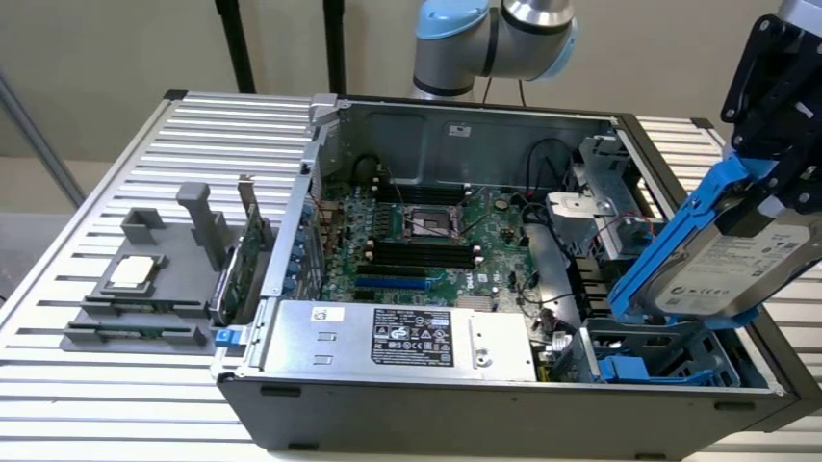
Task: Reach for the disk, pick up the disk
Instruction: 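Pick up the disk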
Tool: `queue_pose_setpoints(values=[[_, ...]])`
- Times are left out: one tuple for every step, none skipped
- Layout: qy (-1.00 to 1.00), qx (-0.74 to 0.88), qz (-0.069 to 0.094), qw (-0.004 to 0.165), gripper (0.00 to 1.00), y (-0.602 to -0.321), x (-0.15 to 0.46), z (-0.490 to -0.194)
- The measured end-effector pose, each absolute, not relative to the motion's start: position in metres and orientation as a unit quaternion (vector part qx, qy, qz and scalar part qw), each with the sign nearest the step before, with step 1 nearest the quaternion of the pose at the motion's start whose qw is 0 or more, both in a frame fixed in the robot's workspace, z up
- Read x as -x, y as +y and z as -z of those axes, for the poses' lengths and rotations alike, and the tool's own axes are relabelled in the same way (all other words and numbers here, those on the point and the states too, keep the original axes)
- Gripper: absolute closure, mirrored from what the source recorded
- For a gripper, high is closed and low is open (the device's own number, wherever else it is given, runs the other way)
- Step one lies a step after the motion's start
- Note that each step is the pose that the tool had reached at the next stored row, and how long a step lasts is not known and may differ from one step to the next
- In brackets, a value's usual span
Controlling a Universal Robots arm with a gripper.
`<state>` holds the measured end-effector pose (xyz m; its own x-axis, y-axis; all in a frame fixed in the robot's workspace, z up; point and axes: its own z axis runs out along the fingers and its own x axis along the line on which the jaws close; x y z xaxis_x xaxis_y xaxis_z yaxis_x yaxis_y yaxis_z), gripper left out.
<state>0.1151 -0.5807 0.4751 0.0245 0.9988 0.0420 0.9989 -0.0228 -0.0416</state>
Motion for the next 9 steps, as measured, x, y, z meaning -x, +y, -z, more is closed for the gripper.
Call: queue_pose_setpoints(values=[[-0.698,0.715,0.001,0.030,0.67,-0.5810,-0.1151,-0.4741],[-0.698,0.716,0.001,0.030,0.67,-0.5814,-0.1151,-0.4732],[-0.698,0.716,0.001,0.030,0.67,-0.5819,-0.1151,-0.4726],[-0.697,0.716,0.001,0.030,0.67,-0.5824,-0.1151,-0.4720],[-0.697,0.716,0.001,0.030,0.67,-0.5830,-0.1151,-0.4716],[-0.697,0.716,0.001,0.030,0.67,-0.5838,-0.1151,-0.4713],[-0.697,0.717,0.001,0.030,0.67,-0.5849,-0.1151,-0.4710],[-0.697,0.717,0.001,0.030,0.67,-0.5860,-0.1151,-0.4707],[-0.697,0.717,0.001,0.030,0.67,-0.5869,-0.1152,-0.4705]])
